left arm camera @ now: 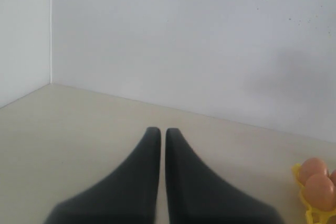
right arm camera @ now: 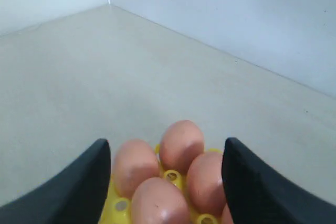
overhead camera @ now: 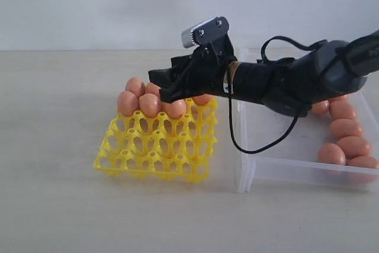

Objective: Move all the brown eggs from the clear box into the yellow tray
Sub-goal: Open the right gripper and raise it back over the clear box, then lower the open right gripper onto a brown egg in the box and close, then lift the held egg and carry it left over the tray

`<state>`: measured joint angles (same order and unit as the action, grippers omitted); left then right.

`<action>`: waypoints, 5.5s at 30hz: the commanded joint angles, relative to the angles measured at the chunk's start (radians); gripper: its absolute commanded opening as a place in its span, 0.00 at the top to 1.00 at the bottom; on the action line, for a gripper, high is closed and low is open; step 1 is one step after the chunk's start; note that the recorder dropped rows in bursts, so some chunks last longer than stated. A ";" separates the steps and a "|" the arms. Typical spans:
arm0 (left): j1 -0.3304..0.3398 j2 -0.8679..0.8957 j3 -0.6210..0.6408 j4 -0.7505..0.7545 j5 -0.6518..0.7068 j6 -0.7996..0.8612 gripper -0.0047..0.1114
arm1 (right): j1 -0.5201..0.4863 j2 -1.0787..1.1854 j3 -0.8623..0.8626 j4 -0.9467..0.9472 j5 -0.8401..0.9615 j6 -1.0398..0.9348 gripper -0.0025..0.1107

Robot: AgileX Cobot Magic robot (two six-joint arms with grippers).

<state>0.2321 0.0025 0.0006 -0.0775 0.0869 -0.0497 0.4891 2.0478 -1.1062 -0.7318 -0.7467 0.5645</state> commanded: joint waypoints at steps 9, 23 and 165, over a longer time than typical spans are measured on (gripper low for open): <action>0.002 -0.002 -0.001 -0.009 -0.011 -0.009 0.93 | -0.008 -0.234 -0.004 -0.245 1.163 0.004 0.56; 0.002 -0.002 -0.001 -0.009 -0.011 -0.009 0.93 | -0.172 -0.220 -0.234 0.362 1.639 -0.658 0.72; 0.002 -0.002 -0.001 -0.009 -0.011 -0.009 0.93 | -0.243 0.067 0.276 -0.025 -0.474 -0.128 0.98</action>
<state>0.2321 0.0025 0.0006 -0.0775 0.0869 -0.0497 0.2256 2.1292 -0.8239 -0.7103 -1.2011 0.4306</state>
